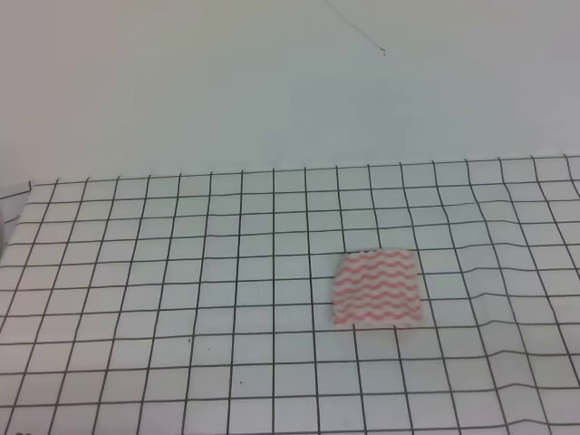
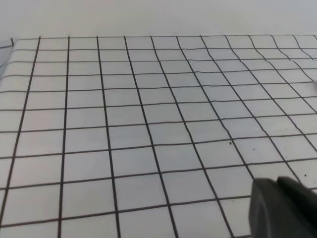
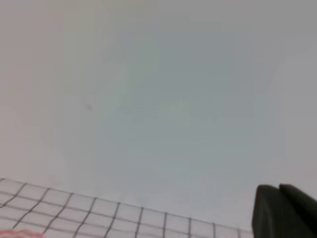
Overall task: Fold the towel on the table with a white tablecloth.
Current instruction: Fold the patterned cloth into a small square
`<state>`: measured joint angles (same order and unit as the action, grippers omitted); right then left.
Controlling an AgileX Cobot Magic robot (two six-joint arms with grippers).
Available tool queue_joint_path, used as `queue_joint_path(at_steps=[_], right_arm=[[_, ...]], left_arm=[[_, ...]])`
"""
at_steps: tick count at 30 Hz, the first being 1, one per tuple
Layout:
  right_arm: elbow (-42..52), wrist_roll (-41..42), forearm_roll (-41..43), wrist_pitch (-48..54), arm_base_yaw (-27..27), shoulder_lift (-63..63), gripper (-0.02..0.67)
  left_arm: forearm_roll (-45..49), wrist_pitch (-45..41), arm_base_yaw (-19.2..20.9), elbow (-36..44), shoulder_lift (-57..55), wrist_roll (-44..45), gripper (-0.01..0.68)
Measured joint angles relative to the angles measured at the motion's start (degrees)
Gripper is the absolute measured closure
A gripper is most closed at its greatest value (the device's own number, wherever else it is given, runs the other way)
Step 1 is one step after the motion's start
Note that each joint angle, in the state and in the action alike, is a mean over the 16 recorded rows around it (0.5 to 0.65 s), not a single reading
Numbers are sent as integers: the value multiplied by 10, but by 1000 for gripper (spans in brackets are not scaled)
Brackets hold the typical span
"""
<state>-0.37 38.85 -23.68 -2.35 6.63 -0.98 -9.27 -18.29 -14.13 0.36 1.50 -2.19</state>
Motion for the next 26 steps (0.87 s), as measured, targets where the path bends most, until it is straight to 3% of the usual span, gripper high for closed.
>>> queue_joint_path(at_steps=[6,19,26], right_arm=[[5,-79,20,52,22,0,650],[5,-477,337,208,32,0,650],[5,-564,415,224,32,0,650]], left_arm=[[0,0,0,-2,0,0,675],[0,0,0,-2,-2,0,675],[0,0,0,-2,-2,0,675]])
